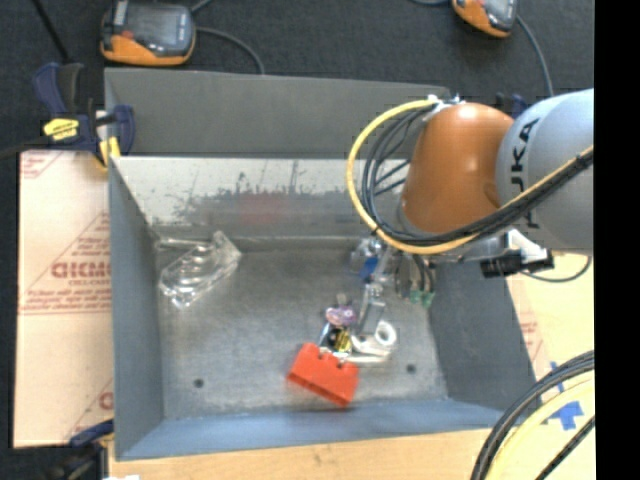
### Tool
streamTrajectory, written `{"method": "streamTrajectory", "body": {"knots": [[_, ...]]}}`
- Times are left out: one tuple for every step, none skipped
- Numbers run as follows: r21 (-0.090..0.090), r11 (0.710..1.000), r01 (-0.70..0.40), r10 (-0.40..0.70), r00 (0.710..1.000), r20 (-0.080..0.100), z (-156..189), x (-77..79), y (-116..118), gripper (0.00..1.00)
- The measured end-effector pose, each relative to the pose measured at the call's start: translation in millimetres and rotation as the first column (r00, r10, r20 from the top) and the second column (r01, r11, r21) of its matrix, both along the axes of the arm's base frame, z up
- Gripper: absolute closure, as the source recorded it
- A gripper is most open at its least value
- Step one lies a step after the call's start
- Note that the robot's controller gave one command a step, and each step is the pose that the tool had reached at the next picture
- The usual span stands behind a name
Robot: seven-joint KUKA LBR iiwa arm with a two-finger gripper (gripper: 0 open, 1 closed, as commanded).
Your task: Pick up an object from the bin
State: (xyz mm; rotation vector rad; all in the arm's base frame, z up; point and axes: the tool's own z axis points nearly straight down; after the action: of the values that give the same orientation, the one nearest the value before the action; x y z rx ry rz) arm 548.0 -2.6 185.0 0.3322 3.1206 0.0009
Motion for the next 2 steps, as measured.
{"method": "streamTrajectory", "body": {"knots": [[0.000, 0.994, -0.113, 0.113, 0.994, -0.005, -111.7, -44.6, -20.8, 0.00], [-0.001, 0.994, -0.113, 0.113, 0.994, 0.004, -108.1, -41.5, -20.5, 1.00]]}}
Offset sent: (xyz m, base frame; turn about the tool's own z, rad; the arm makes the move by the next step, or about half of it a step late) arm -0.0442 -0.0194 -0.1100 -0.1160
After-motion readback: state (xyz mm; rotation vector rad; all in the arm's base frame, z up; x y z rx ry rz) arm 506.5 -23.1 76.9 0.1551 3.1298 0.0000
